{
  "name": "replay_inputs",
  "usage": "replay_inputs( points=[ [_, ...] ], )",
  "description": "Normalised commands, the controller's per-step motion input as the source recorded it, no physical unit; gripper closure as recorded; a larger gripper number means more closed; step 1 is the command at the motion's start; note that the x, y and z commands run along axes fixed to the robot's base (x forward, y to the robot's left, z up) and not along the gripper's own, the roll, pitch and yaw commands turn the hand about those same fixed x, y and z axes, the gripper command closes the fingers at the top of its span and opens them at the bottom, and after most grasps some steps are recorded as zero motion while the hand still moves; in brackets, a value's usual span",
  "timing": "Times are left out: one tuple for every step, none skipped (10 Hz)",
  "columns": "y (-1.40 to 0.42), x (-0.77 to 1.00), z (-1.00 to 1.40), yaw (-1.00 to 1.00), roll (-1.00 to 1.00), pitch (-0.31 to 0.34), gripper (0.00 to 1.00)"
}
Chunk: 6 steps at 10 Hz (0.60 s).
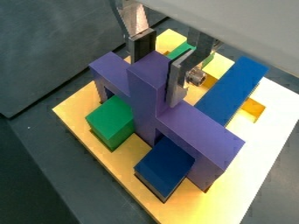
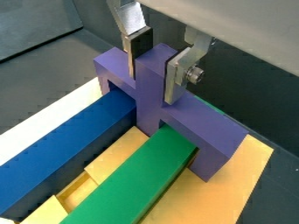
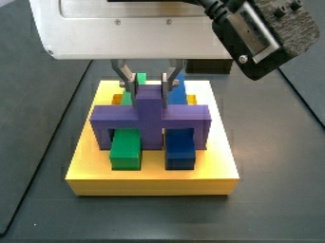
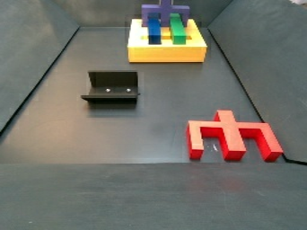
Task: Pick up the purple object. Move up. Place the purple object on the fixture. Regrasp the purple object. Move to above the board. Insert the purple object.
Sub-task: Insert the purple object.
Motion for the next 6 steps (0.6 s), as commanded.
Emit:
replay_inputs(
  points=[
    [0.00,0.13,-0.26,0.01,0.21,0.000,1.00],
    [0.00,0.00,-0.69,0.00,0.14,-0.057,1.00],
    [-0.03,-0.03,-0.89,0.00,0.11,-0.150,1.00],
    [-0.04,-0.05,-0.91,0.00,0.11,-0.156,1.00],
    [0.00,0.00,-0.65,0.00,0.03,-0.060,1.00],
    [0.00,0.00,0.00,0.00,0.00,0.000,1.00]
  ],
)
